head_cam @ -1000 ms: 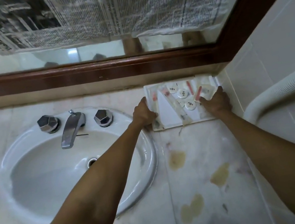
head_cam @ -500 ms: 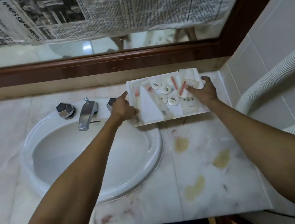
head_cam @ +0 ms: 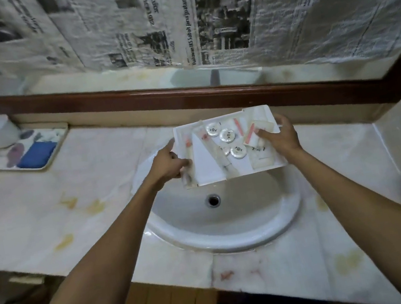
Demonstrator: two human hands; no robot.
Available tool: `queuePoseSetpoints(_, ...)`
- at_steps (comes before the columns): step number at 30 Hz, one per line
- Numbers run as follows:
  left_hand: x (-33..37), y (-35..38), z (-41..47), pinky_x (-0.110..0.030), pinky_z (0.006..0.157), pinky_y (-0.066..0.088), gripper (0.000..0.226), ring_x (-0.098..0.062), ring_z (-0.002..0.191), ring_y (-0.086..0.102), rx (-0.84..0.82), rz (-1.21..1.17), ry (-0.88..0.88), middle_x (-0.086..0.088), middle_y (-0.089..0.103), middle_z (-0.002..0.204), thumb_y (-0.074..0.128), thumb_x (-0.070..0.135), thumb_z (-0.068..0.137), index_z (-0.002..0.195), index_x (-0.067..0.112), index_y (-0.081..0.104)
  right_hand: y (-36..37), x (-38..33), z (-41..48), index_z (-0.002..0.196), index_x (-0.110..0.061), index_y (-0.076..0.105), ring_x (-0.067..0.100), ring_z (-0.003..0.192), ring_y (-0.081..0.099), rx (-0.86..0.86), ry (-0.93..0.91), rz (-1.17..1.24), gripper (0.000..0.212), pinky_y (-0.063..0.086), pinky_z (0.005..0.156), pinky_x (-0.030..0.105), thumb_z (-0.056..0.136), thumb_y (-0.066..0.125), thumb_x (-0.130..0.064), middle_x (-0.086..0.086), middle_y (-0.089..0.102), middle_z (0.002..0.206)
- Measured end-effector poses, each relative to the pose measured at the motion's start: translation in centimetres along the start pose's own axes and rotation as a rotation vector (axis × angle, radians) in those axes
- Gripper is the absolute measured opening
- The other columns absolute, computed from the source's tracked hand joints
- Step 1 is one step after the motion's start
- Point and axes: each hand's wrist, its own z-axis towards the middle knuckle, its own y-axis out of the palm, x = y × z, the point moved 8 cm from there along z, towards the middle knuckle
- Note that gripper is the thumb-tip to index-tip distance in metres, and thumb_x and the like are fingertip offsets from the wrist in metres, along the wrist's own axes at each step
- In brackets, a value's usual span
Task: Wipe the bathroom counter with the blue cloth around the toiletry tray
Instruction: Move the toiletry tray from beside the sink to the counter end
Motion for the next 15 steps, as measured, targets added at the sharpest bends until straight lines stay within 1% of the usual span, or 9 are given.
queuePoseSetpoints(1,-1.2,-2.3,-0.9,-0.038,0.069,0.063,0.085,-0.021,0.075,0.060,0.043,-0.013,-0.003,-0.007,0.053,0.079,0.072,0.013,0.083,0.156,0.024,0.029,1.9,-1.4,-1.0,0.134,-0.022,0.048,0.018,0.113,0.056,-0.017,-0.013,0.015,0.071,0.047,0.097,0.035,0.075,0.081,-0.044,-0.003,0.057,0.127)
queuePoseSetpoints(3,-4.1,-7.0,-2.7,-0.040,0.068,0.063,0.085,-0.019,0.072,0.059,0.129,-0.037,-0.009,-0.008,0.053,0.076,0.071,0.013,0.083,0.156,0.022,0.029,6.2,-3.6,-3.2,0.133,-0.022,0.048,0.019,0.112,0.057,-0.058,-0.029,0.038,0.068,0.047,0.096,0.035,0.077,0.081,-0.041,-0.006,0.056,0.120)
queuePoseSetpoints(6,-8.4,-13.8,-5.9,-0.042,0.066,0.061,0.083,-0.018,0.070,0.055,0.243,-0.065,-0.017,-0.005,0.052,0.071,0.070,0.013,0.080,0.155,0.025,0.035,13.0,-6.9,-6.5,0.133,-0.021,0.048,0.021,0.112,0.057,-0.130,-0.069,0.055,0.066,0.046,0.094,0.034,0.078,0.081,-0.036,-0.001,0.057,0.123)
queuePoseSetpoints(8,-11.6,-17.9,-8.0,-0.042,0.064,0.057,0.084,-0.018,0.068,0.052,0.298,-0.080,-0.039,-0.003,0.049,0.069,0.070,0.014,0.078,0.154,0.028,0.037,17.5,-8.9,-8.8,0.132,-0.022,0.048,0.021,0.112,0.057,-0.170,-0.084,0.055,0.067,0.047,0.090,0.027,0.076,0.081,-0.040,0.000,0.058,0.124)
queuePoseSetpoints(10,-14.3,-21.9,-10.3,-0.036,0.060,0.052,0.083,-0.017,0.067,0.052,0.345,-0.092,-0.060,-0.004,0.049,0.070,0.071,0.013,0.079,0.153,0.028,0.037,21.7,-11.0,-11.0,0.130,-0.020,0.048,0.020,0.111,0.058,-0.218,-0.097,0.061,0.065,0.047,0.083,0.017,0.077,0.081,-0.038,-0.002,0.057,0.122)
queuePoseSetpoints(11,-15.6,-23.7,-11.2,-0.034,0.058,0.050,0.082,-0.017,0.066,0.052,0.368,-0.102,-0.067,-0.005,0.049,0.070,0.072,0.013,0.080,0.153,0.027,0.037,24.0,-11.9,-11.7,0.129,-0.020,0.048,0.021,0.110,0.058,-0.244,-0.101,0.067,0.064,0.047,0.083,0.019,0.078,0.081,-0.036,0.000,0.056,0.124)
queuePoseSetpoints(12,-16.8,-25.6,-12.1,-0.031,0.057,0.049,0.082,-0.016,0.066,0.052,0.392,-0.113,-0.072,-0.005,0.049,0.070,0.072,0.012,0.080,0.153,0.026,0.038,26.1,-12.9,-12.6,0.128,-0.021,0.048,0.023,0.110,0.059,-0.271,-0.112,0.075,0.063,0.048,0.087,0.026,0.077,0.082,-0.036,0.002,0.056,0.125)
queuePoseSetpoints(13,-18.0,-27.4,-12.9,-0.028,0.057,0.047,0.081,-0.015,0.064,0.051,0.417,-0.126,-0.083,-0.005,0.050,0.070,0.073,0.012,0.081,0.153,0.025,0.038,28.3,-13.7,-13.2,0.127,-0.022,0.047,0.024,0.110,0.059,-0.307,-0.107,0.063,0.063,0.048,0.090,0.032,0.077,0.082,-0.036,0.002,0.056,0.124)
queuePoseSetpoints(15,-20.5,-30.6,-14.3,-0.022,0.053,0.044,0.080,-0.014,0.062,0.050,0.466,-0.152,-0.113,-0.005,0.051,0.070,0.074,0.012,0.082,0.153,0.025,0.038,32.5,-15.6,-14.4,0.128,-0.023,0.045,0.024,0.109,0.059,-0.363,-0.118,0.033,0.063,0.048,0.093,0.037,0.078,0.080,-0.038,0.000,0.057,0.119)
